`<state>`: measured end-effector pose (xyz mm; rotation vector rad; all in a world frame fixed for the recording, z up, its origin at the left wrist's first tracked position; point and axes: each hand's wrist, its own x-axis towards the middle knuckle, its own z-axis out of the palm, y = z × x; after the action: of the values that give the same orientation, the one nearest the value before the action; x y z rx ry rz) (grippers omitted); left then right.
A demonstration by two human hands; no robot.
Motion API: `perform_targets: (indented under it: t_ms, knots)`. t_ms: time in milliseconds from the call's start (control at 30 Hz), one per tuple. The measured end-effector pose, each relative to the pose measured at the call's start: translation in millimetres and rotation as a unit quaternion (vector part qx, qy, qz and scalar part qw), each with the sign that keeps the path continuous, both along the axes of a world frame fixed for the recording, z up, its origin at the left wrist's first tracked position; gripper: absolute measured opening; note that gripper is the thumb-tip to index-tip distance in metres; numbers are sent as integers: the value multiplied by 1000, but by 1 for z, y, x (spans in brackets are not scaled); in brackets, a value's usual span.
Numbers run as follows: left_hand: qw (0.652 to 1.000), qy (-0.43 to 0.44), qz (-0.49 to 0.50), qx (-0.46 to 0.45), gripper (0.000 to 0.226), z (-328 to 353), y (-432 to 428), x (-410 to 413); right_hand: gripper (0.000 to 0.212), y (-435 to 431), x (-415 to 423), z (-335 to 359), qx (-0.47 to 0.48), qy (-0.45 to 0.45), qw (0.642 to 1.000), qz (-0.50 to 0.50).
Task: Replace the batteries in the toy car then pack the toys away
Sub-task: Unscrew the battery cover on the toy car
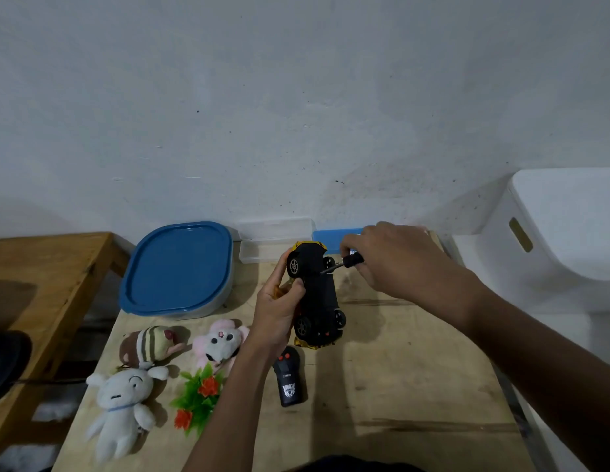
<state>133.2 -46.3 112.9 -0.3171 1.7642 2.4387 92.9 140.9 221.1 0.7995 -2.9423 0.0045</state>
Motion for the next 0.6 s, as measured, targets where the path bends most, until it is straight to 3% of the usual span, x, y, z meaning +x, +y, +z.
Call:
perform_targets:
  t_ms: [167,333,600]
  knots:
    - [1000,-1,1,4,57,-3,-1,-1,38,1,0,2,50,-24,998,-25]
    - [1000,0,1,7,57,-3,0,1,13,2,0,3,12,-11,1000,1]
    - [1000,5,-3,8,56,-2,-2,1,33,-2,3,1,32,-13,999,-19]
